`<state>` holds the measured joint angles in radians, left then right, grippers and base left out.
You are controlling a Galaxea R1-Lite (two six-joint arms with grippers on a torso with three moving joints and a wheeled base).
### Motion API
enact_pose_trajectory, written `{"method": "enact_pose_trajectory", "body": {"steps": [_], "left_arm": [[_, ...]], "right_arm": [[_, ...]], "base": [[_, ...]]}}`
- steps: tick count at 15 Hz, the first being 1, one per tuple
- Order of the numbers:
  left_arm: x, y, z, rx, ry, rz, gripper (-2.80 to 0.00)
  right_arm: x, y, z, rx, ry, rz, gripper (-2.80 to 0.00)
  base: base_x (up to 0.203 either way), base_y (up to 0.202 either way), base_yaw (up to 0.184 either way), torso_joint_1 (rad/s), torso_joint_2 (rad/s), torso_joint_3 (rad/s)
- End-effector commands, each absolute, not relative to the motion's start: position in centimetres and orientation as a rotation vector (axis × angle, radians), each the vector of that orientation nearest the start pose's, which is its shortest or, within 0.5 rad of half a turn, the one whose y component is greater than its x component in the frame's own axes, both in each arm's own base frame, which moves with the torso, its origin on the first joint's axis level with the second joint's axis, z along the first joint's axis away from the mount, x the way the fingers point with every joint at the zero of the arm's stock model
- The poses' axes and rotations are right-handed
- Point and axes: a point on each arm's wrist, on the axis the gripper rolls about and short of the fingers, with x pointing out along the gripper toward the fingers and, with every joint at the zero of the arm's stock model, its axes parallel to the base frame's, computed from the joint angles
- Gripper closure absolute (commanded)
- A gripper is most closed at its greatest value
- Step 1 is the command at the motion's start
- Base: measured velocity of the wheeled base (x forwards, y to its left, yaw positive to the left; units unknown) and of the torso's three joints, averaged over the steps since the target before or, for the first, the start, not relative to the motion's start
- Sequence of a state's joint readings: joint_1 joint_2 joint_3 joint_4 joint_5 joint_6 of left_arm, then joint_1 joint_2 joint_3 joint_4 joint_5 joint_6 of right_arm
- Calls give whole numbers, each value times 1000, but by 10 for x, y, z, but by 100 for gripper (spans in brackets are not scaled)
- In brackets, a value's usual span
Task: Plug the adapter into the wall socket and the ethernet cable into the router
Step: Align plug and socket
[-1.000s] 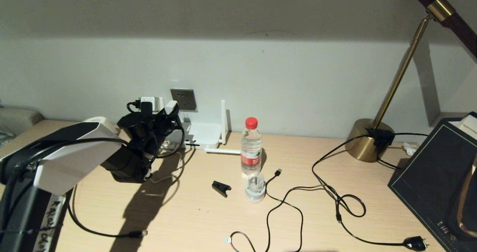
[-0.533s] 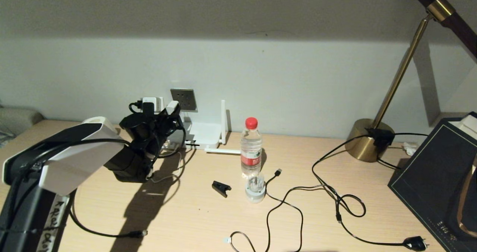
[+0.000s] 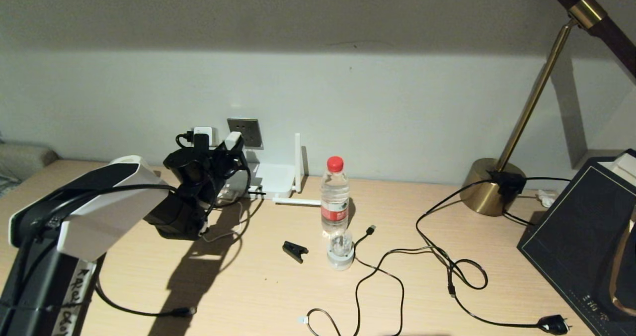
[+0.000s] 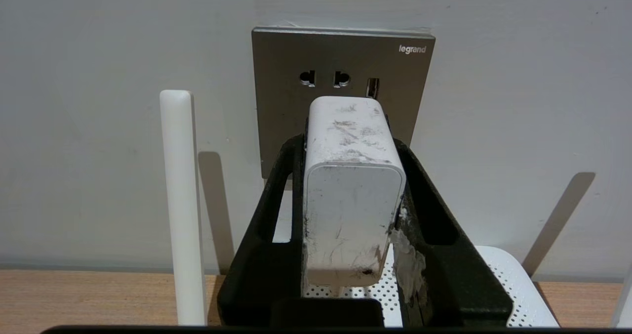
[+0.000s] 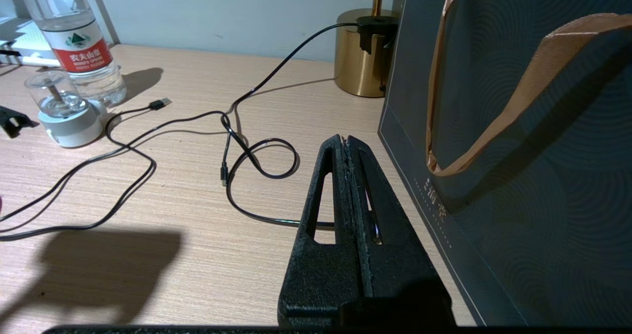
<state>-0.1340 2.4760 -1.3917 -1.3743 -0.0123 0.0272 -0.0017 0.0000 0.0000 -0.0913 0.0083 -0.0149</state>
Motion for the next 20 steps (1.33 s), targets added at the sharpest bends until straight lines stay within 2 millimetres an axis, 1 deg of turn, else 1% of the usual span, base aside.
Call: {"method": "enact_pose_trajectory", "body": {"steps": [1,11,20], "left_arm": [[479,-66,97,9,-303,-143,0],[484,-66,96,9,-304,-142,0],[484,-63,96,10,-304,-134,0]], "right_arm": [[-20,0,75,-16,-55,7,0],[-20,0,75,-16,-55,7,0],[-20,0,75,-16,-55,7,0]], "base": [[0,0,0,0,0,0],[0,0,0,0,0,0],[0,0,0,0,0,0]]}}
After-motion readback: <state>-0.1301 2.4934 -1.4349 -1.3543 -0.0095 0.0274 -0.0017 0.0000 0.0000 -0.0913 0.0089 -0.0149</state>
